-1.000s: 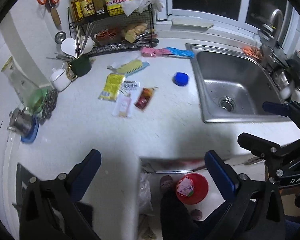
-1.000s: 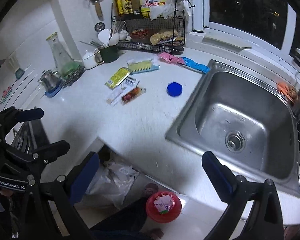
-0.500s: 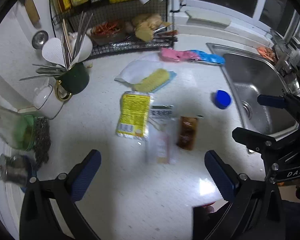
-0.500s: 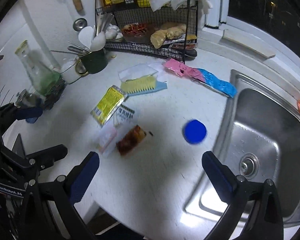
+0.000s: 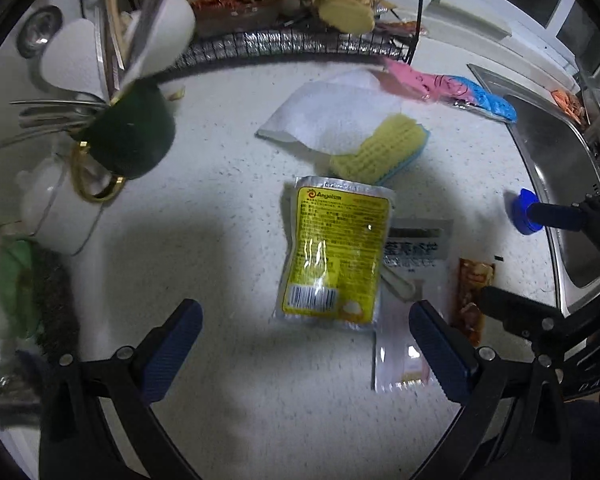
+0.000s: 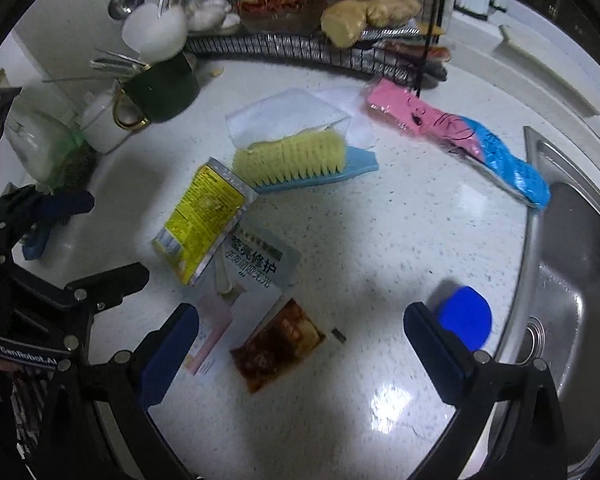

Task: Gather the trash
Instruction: 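Grasp the yellow Angel yeast packet with the left tool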

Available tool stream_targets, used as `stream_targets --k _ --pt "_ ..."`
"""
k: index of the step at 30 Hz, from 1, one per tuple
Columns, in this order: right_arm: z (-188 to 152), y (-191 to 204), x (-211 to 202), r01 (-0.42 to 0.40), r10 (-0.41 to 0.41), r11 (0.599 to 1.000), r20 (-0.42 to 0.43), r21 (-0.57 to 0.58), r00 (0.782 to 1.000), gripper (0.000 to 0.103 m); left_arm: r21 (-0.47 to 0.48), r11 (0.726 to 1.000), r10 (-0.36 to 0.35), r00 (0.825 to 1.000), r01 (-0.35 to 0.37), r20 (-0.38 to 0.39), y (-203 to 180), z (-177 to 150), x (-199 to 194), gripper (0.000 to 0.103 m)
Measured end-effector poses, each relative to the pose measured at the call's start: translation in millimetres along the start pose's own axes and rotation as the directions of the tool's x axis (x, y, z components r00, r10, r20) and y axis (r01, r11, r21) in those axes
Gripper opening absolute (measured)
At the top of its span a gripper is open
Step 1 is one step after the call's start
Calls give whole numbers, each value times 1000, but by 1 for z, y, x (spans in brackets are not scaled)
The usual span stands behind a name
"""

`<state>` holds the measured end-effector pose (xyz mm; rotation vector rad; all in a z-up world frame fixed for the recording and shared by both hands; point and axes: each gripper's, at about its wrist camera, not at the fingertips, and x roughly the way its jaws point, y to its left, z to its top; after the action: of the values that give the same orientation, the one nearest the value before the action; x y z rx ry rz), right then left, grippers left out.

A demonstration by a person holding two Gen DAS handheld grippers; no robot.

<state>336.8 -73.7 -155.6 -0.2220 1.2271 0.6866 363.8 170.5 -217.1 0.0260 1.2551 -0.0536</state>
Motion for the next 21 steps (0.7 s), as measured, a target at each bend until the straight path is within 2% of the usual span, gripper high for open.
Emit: stream_targets --k 5,11,15,21 --pt "3 -6 17 10 -10 1000 -44 7 999 103 43 999 -16 999 18 -39 -3 6 23 103" --pt "2 -14 26 17 -16 1000 -80 17 997 103 50 997 -52 997 56 -65 0 10 40 103" --pt "3 -17 29 21 -19 1000 -91 20 996 103 58 997 -37 996 42 -85 3 13 51 103" --pt "5 -19 31 28 -25 999 -101 26 995 103 65 997 -37 997 41 -75 4 19 56 103"
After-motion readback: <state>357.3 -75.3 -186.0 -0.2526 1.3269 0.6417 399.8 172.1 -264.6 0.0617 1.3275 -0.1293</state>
